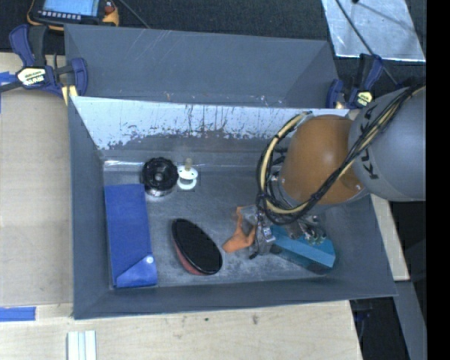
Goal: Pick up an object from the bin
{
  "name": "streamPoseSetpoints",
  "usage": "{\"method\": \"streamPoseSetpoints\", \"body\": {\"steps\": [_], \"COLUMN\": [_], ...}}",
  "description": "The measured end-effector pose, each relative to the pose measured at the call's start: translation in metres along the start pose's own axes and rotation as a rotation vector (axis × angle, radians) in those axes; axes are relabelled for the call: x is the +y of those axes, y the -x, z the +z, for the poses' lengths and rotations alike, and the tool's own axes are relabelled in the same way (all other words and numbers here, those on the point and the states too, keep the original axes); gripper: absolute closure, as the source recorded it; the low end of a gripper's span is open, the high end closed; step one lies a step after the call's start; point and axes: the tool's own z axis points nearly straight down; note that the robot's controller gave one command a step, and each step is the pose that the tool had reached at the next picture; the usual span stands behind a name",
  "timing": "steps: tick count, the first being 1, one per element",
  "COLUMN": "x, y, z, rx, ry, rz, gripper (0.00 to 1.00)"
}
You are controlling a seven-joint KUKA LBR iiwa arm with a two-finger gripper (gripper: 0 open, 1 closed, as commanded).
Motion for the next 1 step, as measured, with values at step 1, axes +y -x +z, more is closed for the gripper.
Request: {"method": "streamPoseSetpoints", "body": {"steps": [1], "x": [0.0000], "y": [0.0000], "z": [0.0000], "rx": [0.000], "ry": [0.000], "rz": [-0.001], "gripper": [1.00]}}
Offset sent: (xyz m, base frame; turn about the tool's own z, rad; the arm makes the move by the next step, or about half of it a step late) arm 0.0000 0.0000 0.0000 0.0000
